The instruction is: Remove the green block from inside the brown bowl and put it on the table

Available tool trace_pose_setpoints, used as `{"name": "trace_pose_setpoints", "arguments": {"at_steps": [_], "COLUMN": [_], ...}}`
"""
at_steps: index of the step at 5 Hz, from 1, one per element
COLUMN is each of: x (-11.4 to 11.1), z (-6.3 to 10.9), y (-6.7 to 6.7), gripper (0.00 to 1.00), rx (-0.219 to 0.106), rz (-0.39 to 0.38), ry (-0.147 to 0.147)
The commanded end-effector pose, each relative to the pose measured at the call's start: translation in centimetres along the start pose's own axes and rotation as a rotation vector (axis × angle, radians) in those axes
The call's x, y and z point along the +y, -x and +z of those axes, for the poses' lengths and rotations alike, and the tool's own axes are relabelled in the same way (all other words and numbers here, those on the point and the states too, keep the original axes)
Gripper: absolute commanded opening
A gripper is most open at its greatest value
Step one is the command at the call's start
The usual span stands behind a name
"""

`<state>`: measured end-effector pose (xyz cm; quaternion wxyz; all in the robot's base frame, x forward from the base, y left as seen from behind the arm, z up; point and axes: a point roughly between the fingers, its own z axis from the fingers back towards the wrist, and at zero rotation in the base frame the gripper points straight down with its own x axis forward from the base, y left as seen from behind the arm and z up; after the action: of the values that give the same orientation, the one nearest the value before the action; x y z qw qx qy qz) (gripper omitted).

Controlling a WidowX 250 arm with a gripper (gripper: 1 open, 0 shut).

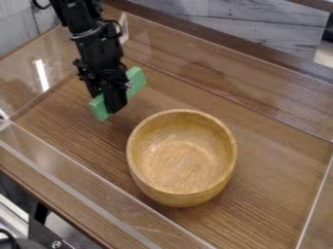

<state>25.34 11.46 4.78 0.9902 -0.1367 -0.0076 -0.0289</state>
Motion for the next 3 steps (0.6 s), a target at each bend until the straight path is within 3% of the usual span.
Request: {"name": "trace_pose_setpoints", "arguments": {"at_steps": [1,3], "x": [0.89,1.36], "z": [1.46,1.35], "y": [-0.87,-0.96], "gripper": [0.00,0.00], "rx": [-0.042,-0.033], "rz": [-0.003,0.005], "ry": [-0.031,-0.021]}}
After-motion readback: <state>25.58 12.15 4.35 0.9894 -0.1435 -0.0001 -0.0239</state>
